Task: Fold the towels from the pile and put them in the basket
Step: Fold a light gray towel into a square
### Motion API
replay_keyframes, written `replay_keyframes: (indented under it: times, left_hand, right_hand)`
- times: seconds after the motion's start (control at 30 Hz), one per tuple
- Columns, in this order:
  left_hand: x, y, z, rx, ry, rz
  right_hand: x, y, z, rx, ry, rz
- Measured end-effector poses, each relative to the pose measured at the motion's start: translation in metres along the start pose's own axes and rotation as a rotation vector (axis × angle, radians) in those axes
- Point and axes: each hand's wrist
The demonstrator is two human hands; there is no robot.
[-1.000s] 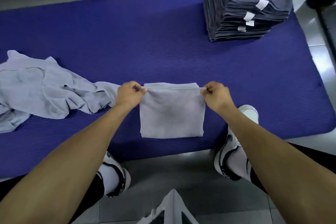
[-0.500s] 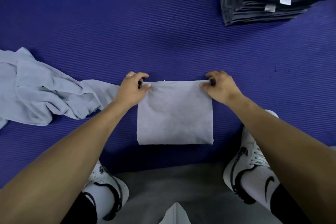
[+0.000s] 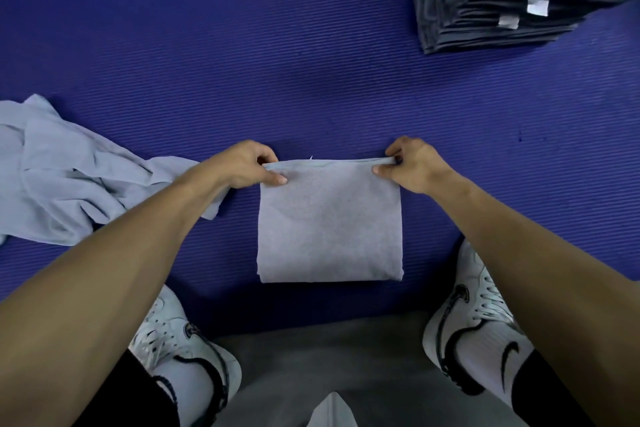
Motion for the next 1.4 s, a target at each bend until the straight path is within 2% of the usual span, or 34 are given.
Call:
replay_keyframes:
  times: [0.27,0.53,0.7,0.93,1.07,1.2,1.3,1.4]
  left_hand:
    - [0.008,0.013,-0.006,0.003,0.120,-0.003]
    - [0.021,0.016,0.008,0.028,-0.127,0.011]
    - [0.026,0.013,0.006,-0.003,-0.161,-0.025]
    - [0.021,0.021,-0.007,-0.046,-0.052,-0.001]
    - [0.018,0.033,-0.010,-0.107,0.233,-0.065]
    - [0.013,0.039,-0.006,-0.145,0.397,-0.150]
    - [0.010,0.040,-0.002,-0.109,0.386,-0.155]
    - [0.007,0.037,0.003,-0.012,0.318,-0.110]
  right_hand:
    - [-0.010,0.002,-0.020,-0.110,0.034,0.005]
    - [-0.022,0.006,-0.014,-0.110,0.129,0.041]
    - [-0.018,0.000,-0.014,-0.152,0.141,0.043]
    - [-0.015,0.005,-0.018,-0.183,0.067,-0.008]
    - [-0.009,0.013,-0.021,-0.157,-0.032,-0.046]
    - [-0.004,0.023,-0.023,-0.184,-0.166,-0.043]
    - [-0.003,0.027,-0.023,-0.195,-0.206,-0.045]
    - [-0.001,0.026,-0.019,-0.137,-0.183,-0.045]
Point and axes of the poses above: each hand's wrist, its own y-axis away from the middle knuckle, its own z-axis out of the palm, x = y × z, and after that the axes turned 13 degrees about x, right-handed
